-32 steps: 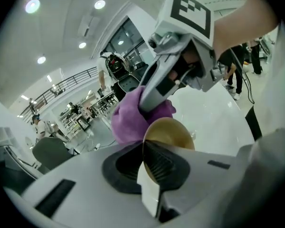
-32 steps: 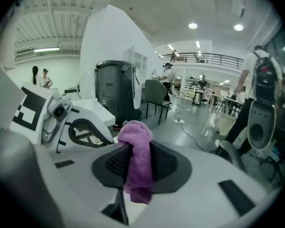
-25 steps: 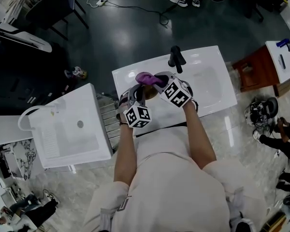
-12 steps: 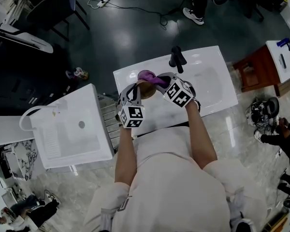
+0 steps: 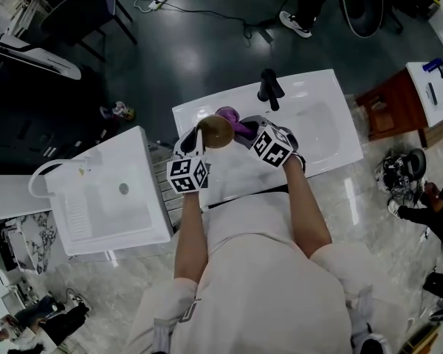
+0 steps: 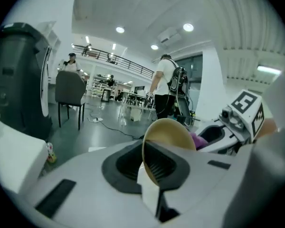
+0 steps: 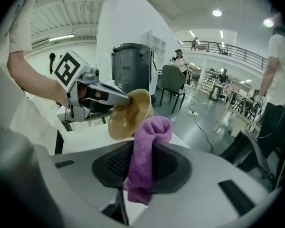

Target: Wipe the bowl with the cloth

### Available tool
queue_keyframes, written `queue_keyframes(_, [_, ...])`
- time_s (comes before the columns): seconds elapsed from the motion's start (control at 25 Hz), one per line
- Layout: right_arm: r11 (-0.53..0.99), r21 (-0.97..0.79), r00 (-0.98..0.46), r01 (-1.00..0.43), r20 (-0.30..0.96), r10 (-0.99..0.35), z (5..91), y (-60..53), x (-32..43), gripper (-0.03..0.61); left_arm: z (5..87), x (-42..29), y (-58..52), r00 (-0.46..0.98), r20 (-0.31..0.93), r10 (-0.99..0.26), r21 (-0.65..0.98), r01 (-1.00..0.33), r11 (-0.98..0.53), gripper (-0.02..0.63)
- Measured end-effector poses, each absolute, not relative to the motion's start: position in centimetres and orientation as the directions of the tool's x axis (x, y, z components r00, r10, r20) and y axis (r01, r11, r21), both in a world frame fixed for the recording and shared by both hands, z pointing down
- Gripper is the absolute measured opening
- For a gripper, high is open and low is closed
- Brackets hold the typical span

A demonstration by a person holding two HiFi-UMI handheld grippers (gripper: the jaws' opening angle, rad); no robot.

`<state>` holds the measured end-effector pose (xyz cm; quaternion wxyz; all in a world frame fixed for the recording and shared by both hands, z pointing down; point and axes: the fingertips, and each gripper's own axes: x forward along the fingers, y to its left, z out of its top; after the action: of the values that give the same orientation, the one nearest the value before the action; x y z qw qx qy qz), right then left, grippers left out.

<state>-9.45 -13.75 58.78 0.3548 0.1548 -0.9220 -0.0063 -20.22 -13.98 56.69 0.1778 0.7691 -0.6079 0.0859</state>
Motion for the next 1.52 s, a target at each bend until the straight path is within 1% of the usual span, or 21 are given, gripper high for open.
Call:
queue_keyframes(0.2, [0.956, 0.117, -0.709, -0.268, 0.648, -0.278, 58.7, -13.7, -10.0, 0.094, 57.9, -20.9, -14.1, 0.253, 0.342, -0.905, 0.373, -0.92, -0.116, 0.017])
queue_keyframes(0.36, [0.957, 0.114, -0.717, -0.268, 0.64, -0.277, 58.7, -13.5, -10.0, 0.094, 58.1, -20.9, -14.2, 0.279, 0.276, -0.92, 0.58, -0.812, -0.072, 0.017])
queue_keyframes(0.48, [0.963, 0.107, -0.724, -0.249, 0.64, -0.258, 58.8, -13.1, -10.3, 0.093, 58.8, -21.1, -14.2, 0.275, 0.265, -0.924, 0.677, -0.736, -0.025, 0.017])
queue_keyframes(0.76, [0.978, 0.11, -0.713, -0.18, 0.671, -0.206, 59.6, -11.6, -11.5, 0.094, 59.1, -21.2, -14.1, 0.274, 0.254, -0.928, 0.791, -0.611, 0.037, 0.017])
queue_keyframes(0.96, [0.986, 0.083, -0.738, -0.144, 0.655, -0.162, 59.9, -10.3, -12.7, 0.094, 59.7, -20.9, -14.0, 0.306, 0.21, -0.929, 0.89, -0.453, 0.052, 0.017])
queue_keyframes(1.12, [0.988, 0.067, -0.758, -0.136, 0.636, -0.147, 60.4, -9.4, -13.2, 0.094, 60.1, -19.9, -13.9, 0.357, 0.181, -0.917, 0.938, -0.343, 0.052, 0.017])
queue_keyframes(1.24, [0.988, 0.071, -0.77, -0.141, 0.619, -0.154, 60.7, -9.1, -13.1, 0.094, 59.8, -18.7, -13.8, 0.419, 0.143, -0.897, 0.957, -0.29, 0.017, 0.017])
queue_keyframes(1.36, [0.986, 0.068, -0.782, -0.15, 0.602, -0.161, 60.6, -9.1, -13.1, 0.094, 58.4, -16.6, -14.2, 0.498, 0.023, -0.867, 0.985, -0.161, -0.067, 0.017])
queue_keyframes(1.52, [0.986, 0.067, -0.787, -0.154, 0.594, -0.164, 60.9, -9.0, -13.4, 0.094, 57.7, -14.7, -13.9, 0.574, -0.022, -0.819, 0.99, -0.101, -0.098, 0.017])
